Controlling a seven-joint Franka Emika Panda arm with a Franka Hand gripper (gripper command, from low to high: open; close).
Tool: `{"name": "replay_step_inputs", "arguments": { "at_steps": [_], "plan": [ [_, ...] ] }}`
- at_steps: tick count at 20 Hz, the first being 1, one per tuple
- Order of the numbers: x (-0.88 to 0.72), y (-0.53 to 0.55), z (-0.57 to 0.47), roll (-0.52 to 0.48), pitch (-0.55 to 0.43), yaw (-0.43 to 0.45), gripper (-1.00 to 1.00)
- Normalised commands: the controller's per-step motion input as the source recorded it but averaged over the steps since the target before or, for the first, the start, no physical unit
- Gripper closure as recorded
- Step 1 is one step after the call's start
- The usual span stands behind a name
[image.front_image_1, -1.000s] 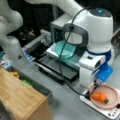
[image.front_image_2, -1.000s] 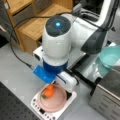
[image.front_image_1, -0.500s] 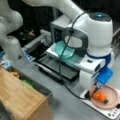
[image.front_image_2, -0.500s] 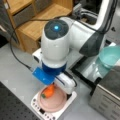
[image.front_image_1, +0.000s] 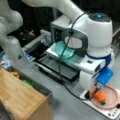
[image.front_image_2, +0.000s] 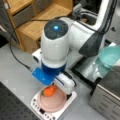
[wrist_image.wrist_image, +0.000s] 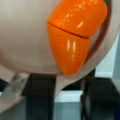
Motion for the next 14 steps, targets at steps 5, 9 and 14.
{"name": "replay_step_inputs", "arguments": {
  "at_steps": [5, 9, 14],
  "plan": [
    [0.11, -0.03, -0.02, -0.074, -0.019, 0.019, -1.00],
    [0.10, -0.04, -0.02, -0.072, -0.017, 0.028, -1.00],
    [0.09, -0.06, -0.06, -0.056, -0.027, 0.034, -1.00]
  ]
}}
